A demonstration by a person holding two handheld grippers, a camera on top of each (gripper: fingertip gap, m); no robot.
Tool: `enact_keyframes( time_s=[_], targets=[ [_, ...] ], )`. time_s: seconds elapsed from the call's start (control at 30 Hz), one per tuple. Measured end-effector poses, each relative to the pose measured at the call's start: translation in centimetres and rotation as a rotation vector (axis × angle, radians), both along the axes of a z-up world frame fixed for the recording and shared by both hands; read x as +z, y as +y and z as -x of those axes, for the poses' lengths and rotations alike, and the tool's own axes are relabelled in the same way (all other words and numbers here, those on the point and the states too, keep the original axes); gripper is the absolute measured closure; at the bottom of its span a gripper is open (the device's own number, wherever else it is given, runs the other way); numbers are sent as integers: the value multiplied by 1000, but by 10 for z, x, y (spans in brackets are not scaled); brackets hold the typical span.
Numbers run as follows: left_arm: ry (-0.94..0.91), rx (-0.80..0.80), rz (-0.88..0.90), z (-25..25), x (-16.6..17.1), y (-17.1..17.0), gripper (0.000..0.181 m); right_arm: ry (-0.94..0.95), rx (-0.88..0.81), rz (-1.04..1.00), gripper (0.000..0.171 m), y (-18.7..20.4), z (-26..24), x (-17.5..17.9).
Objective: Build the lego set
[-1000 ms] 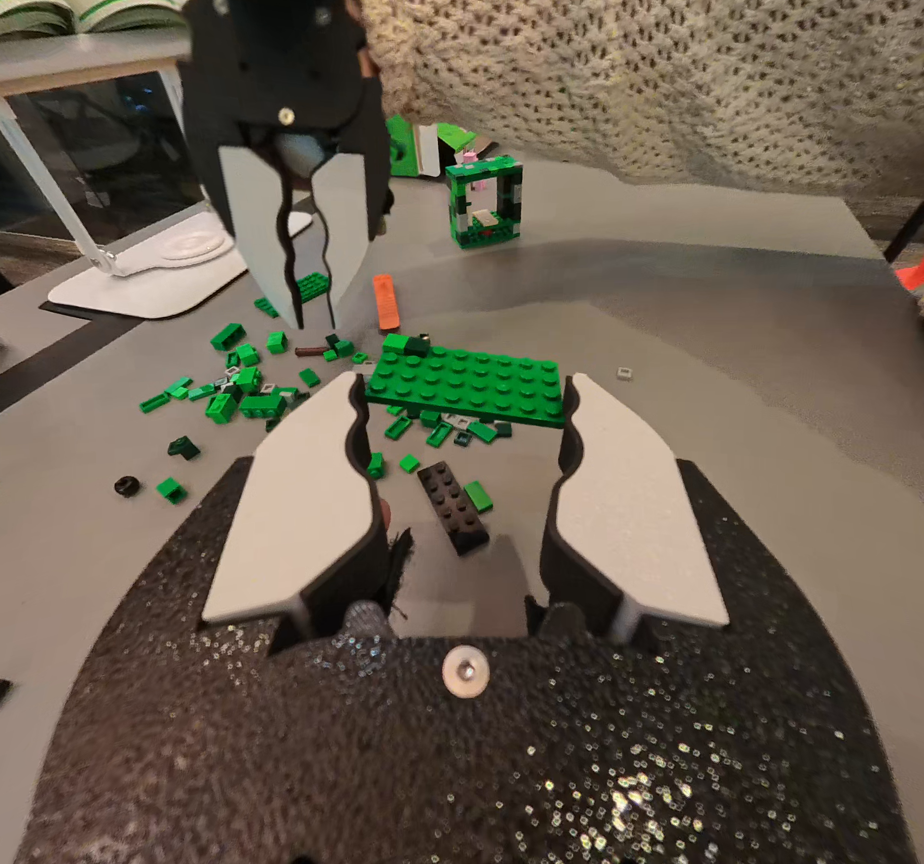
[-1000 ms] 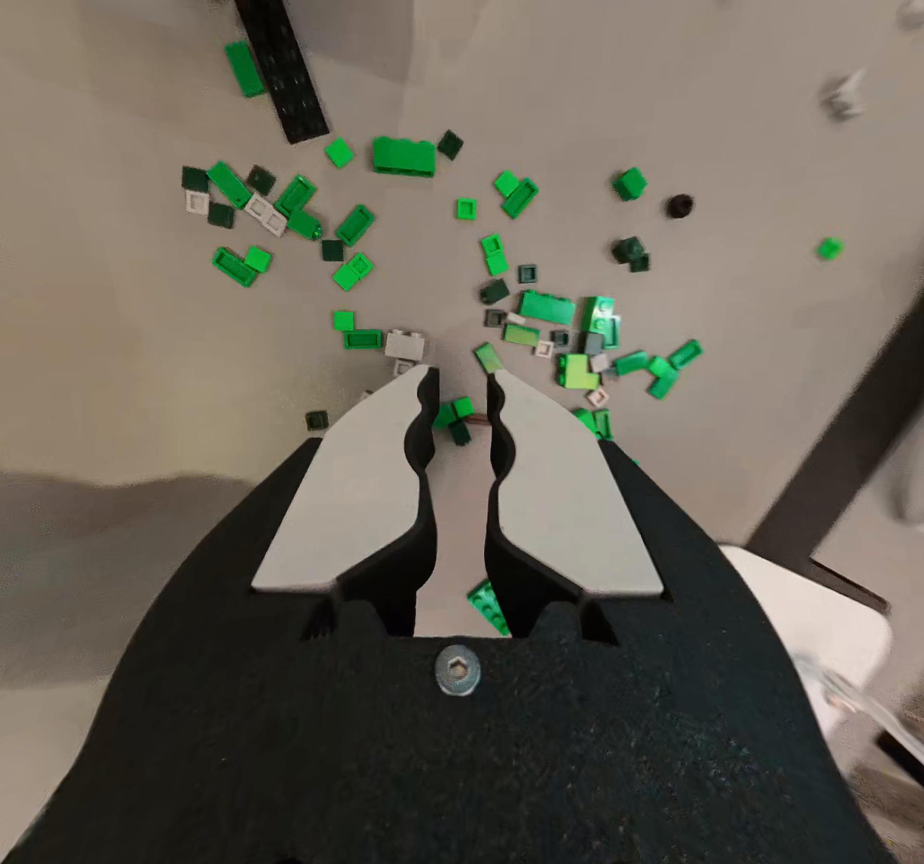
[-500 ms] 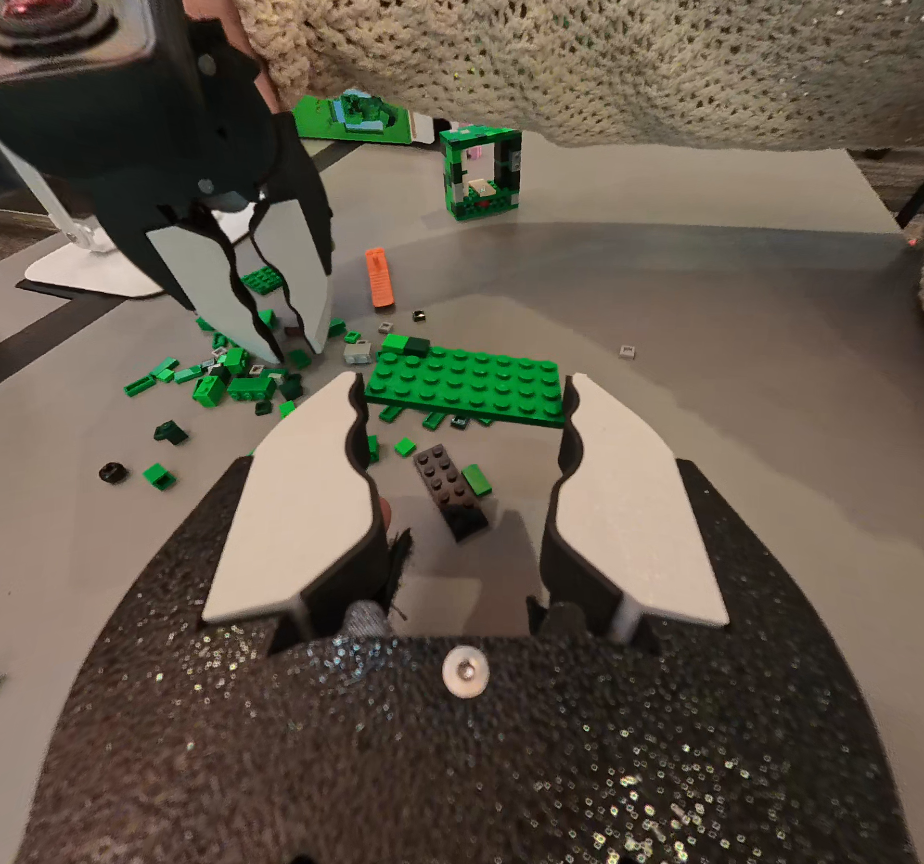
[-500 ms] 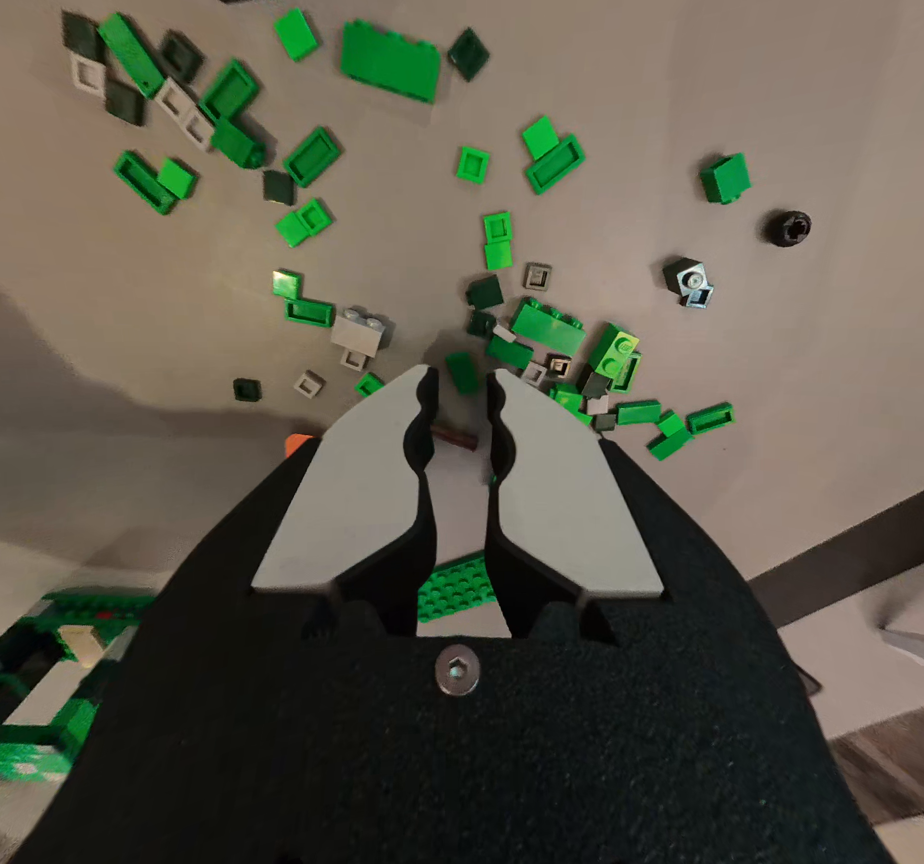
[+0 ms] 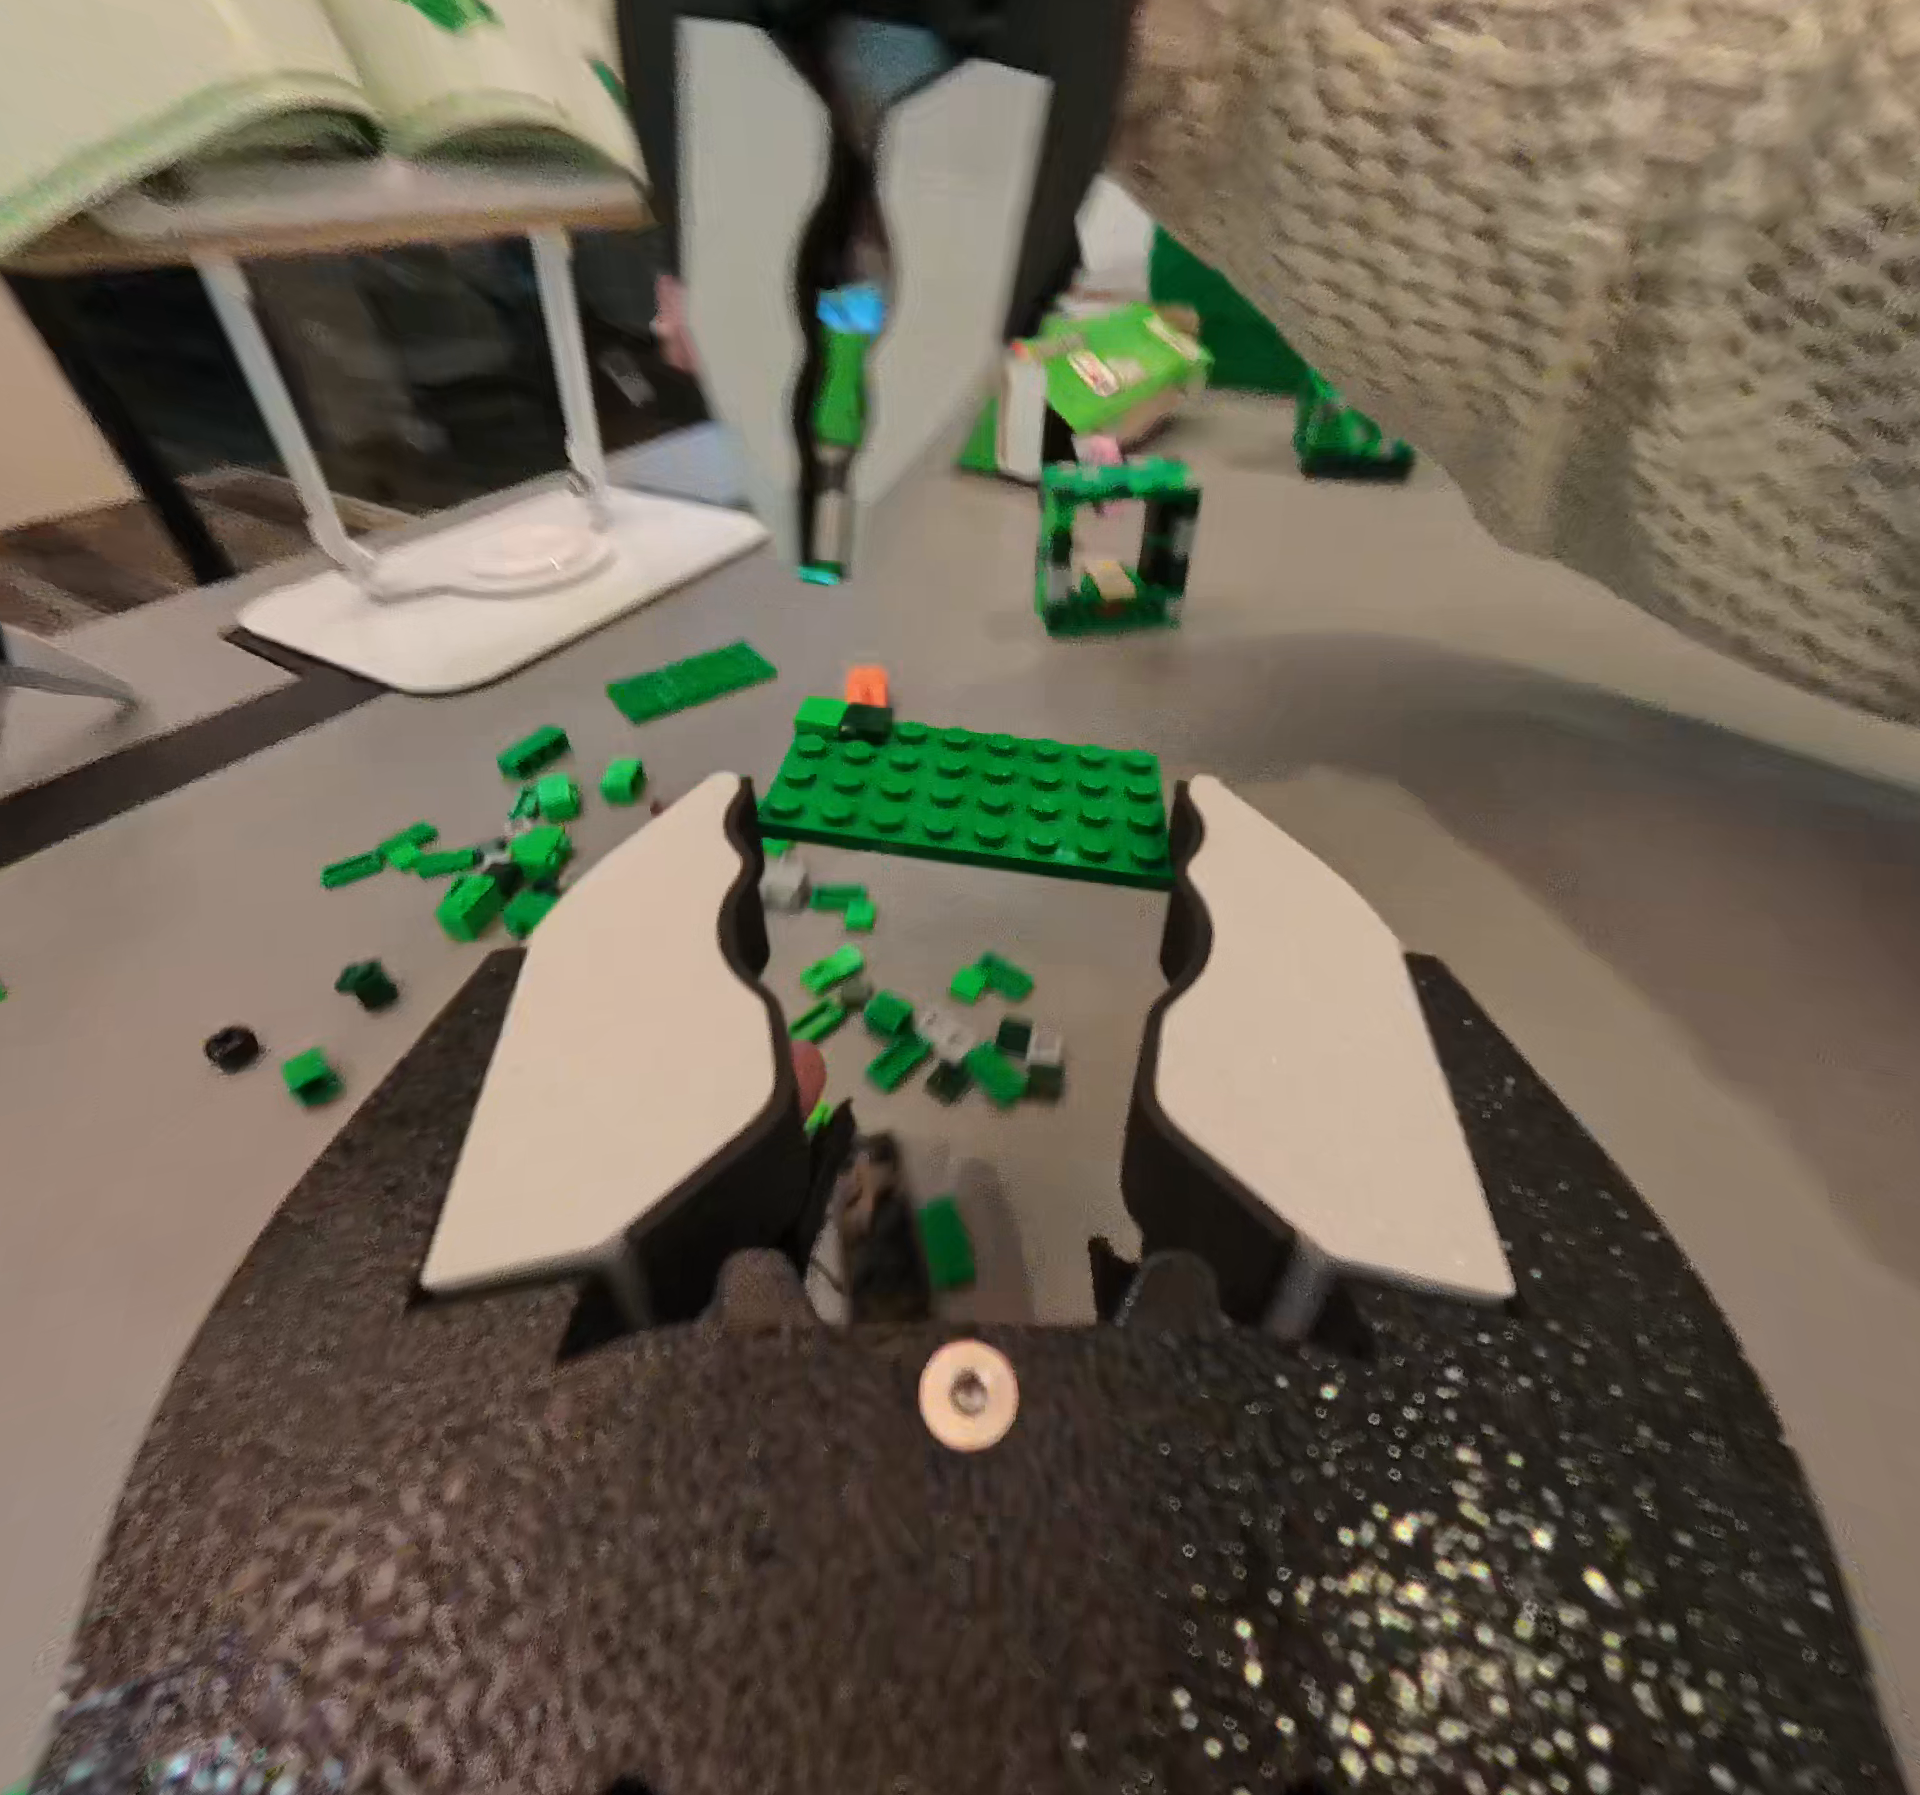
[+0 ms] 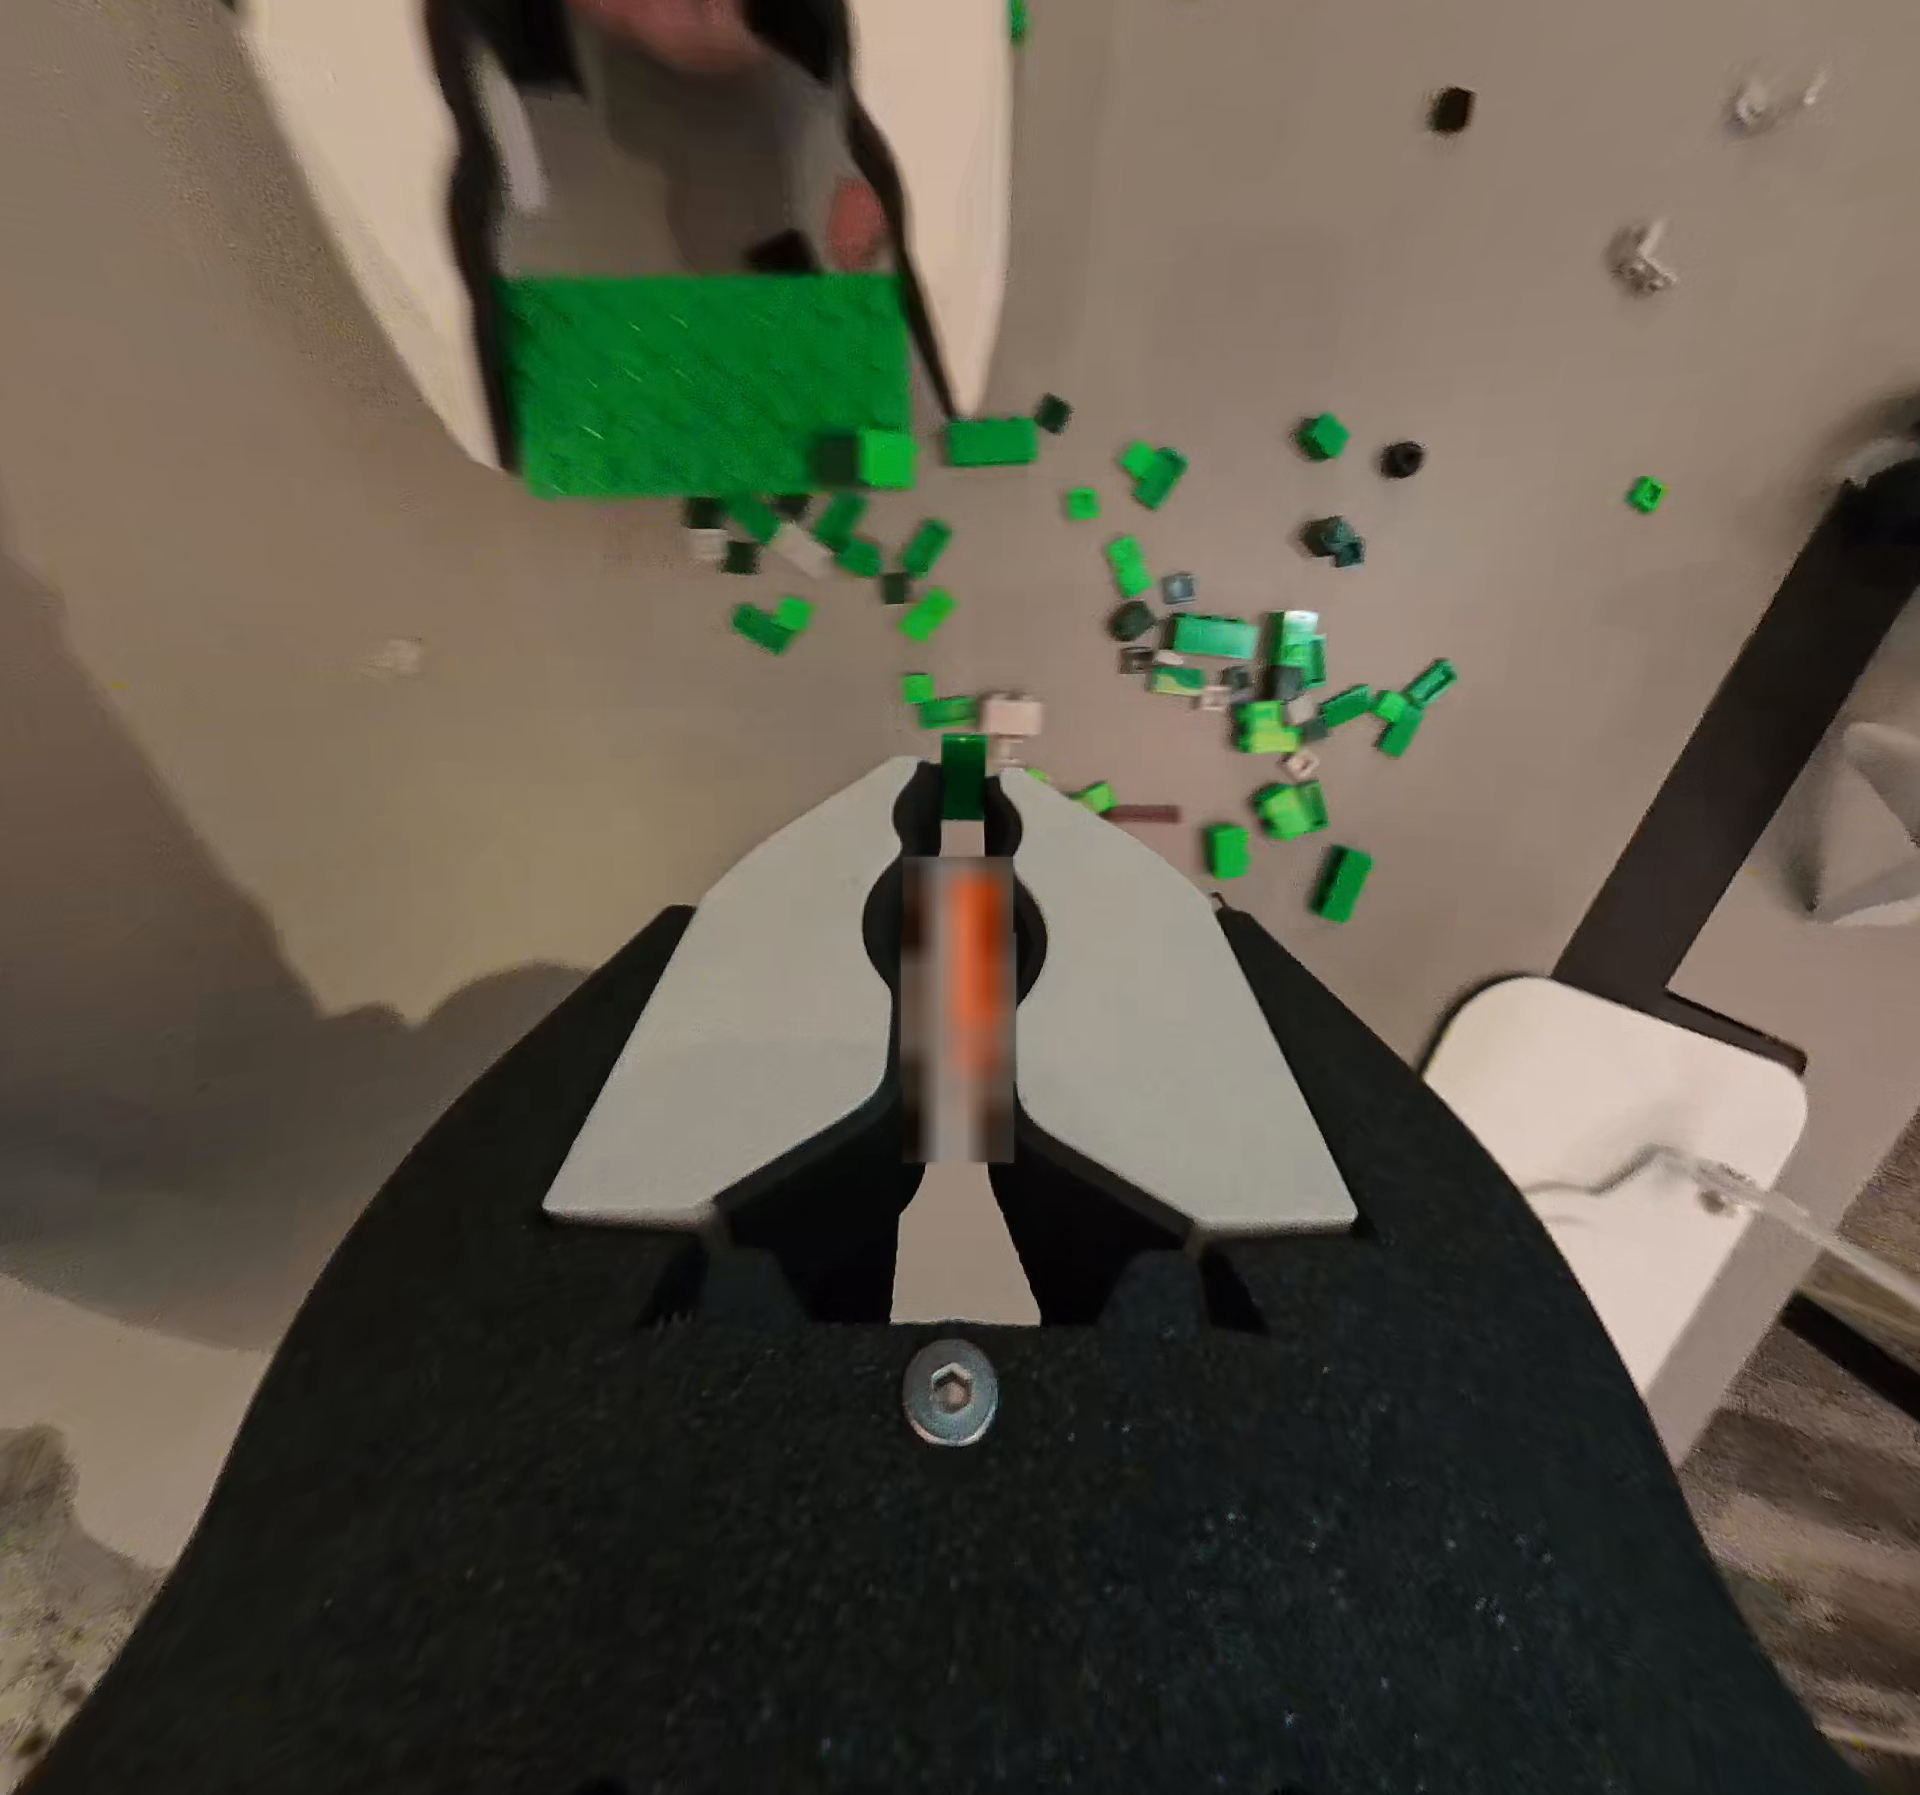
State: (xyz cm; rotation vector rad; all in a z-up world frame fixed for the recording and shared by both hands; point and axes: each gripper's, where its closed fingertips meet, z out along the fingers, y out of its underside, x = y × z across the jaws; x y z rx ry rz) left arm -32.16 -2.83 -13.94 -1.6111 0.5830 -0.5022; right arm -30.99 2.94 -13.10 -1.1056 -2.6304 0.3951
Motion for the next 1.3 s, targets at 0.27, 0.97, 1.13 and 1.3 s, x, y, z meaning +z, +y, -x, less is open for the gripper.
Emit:
enact_keyframes(
  time_s=[0.27, 0.97, 1.13, 1.3],
  targets=[
    [117, 18, -79, -75, -7, -20, 107, 60, -11, 38, 164, -75, -72, 24],
    [55, -41, -3, -83, -9, -29, 107, 25, -68, -71, 164, -91, -60, -12],
    [53, -40, -5, -83, -9, -29, 107, 16, -61, -100, 164, -87, -60, -13],
    [54, -42, -7, -83, -9, -30, 107, 17, -59, -115, 163, -86, -59, -14]
  ],
)
